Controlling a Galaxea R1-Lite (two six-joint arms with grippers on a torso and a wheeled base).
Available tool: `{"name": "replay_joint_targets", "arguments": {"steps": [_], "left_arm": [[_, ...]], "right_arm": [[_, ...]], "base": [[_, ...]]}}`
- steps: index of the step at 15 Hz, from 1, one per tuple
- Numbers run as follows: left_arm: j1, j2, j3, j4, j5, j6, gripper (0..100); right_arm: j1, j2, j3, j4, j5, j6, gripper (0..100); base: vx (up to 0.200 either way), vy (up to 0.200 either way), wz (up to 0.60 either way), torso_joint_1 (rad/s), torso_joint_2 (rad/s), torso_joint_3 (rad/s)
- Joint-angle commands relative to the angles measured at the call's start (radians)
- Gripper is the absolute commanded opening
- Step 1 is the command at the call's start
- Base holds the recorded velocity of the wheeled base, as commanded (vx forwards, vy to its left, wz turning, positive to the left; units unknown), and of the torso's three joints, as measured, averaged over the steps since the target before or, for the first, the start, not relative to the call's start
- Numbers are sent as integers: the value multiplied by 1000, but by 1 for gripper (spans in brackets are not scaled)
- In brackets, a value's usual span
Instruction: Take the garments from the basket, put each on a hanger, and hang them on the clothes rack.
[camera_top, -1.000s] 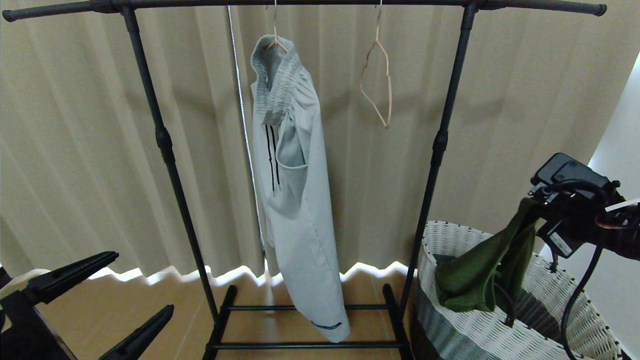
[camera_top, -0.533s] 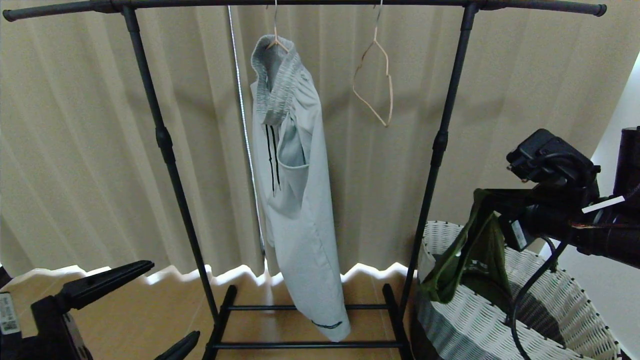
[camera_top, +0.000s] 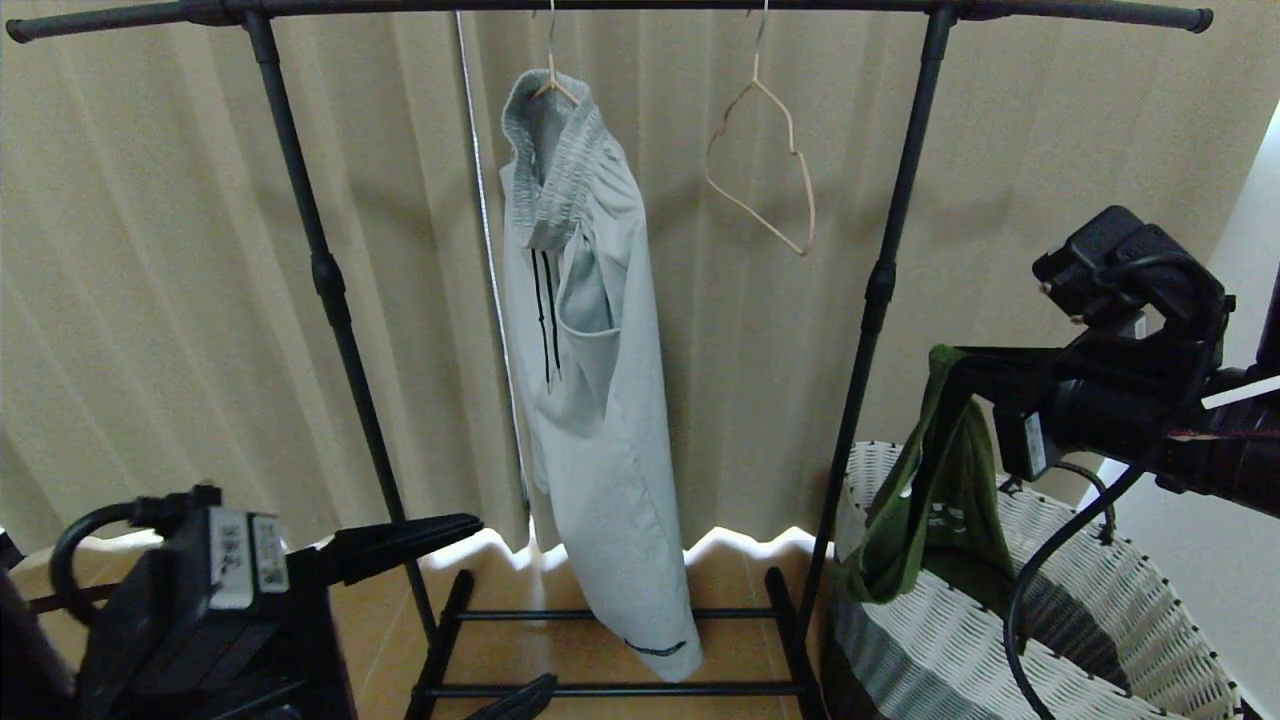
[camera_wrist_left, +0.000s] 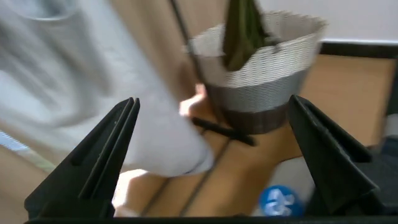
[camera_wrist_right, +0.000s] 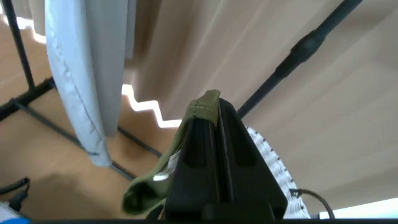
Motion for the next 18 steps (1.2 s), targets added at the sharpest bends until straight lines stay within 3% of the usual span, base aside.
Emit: {"name": "replay_joint_targets", "arguments": {"steps": [1,4,7,9,13,18], "left_arm": [[-96,166,-136,-1,18,-164,100],[-136,307,-240,-4,90,-206,100],[-202,398,-317,-5,97,-232,100],[-268,442,-370,-5,98,-305,100],[-272,567,-495,-5,170,-361,100],[-268,719,-676,-2,175,-391,100]], "right_arm": [[12,-19,-9,-2,30,-1,0],[68,-37,-39,7,45,15,0],[102,-37,-67,4,45,27,0],[117,-37,-70,-1,62,32,0],[160,-42,-78,-5,80,55,0],[165,-73,-69,-1,100,87,0]], "base": [[0,0,0,0,0,0],[0,0,0,0,0,0],[0,0,0,0,0,0],[0,0,0,0,0,0],[0,0,0,0,0,0],[0,0,0,0,0,0]]}}
